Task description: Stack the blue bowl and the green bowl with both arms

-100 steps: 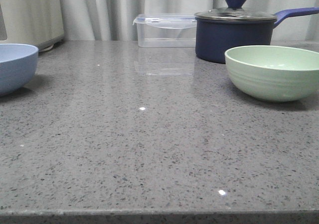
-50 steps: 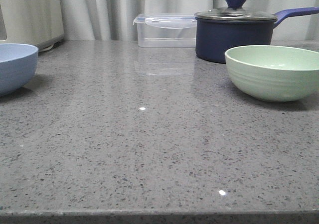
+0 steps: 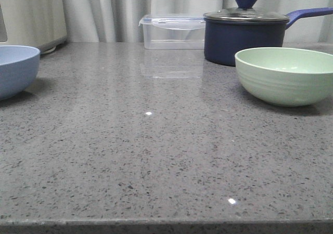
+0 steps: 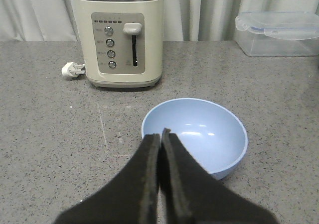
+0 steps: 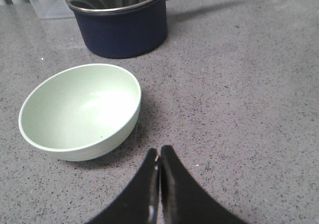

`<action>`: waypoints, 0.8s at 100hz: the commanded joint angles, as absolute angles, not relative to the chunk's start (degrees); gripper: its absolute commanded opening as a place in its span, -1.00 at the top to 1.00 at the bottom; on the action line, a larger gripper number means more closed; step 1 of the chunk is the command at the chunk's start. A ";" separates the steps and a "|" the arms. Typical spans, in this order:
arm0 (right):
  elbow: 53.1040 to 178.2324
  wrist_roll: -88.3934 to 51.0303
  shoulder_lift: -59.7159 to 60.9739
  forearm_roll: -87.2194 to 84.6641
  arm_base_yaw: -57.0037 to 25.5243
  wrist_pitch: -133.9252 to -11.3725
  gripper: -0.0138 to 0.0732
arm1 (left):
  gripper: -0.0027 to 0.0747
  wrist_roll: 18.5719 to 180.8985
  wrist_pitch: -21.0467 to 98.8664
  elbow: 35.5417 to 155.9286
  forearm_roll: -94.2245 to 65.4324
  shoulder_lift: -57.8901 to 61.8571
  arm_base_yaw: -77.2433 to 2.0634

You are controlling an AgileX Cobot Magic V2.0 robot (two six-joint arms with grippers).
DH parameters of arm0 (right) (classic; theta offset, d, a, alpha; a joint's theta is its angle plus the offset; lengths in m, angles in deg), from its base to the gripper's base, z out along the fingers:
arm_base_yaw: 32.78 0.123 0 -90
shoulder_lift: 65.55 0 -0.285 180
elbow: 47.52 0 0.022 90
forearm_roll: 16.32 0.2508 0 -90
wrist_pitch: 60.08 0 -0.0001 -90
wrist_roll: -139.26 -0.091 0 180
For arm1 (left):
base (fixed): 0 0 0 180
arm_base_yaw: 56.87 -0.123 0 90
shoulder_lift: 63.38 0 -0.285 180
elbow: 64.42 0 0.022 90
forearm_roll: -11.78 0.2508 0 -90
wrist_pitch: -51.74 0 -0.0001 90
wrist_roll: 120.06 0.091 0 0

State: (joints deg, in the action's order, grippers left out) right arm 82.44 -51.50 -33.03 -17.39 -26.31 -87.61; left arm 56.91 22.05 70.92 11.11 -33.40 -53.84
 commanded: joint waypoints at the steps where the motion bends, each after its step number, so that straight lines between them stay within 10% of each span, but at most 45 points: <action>1: 85.74 -51.08 -30.06 -17.43 -26.48 -84.10 0.38 | 0.93 56.76 25.72 73.88 10.70 -30.29 -54.23; 17: 86.36 -51.08 -28.19 -17.43 -26.48 -84.10 -0.06 | 0.45 56.76 26.19 74.24 10.82 -28.54 -54.23; 36: 86.36 -51.08 -28.14 -17.43 -26.48 -83.76 -0.10 | -0.34 56.76 26.24 74.24 10.95 -28.54 -54.23; 80: 91.26 -51.08 -22.52 -16.63 -26.48 -88.57 -0.10 | -0.34 56.76 26.70 74.12 10.84 -28.50 -54.23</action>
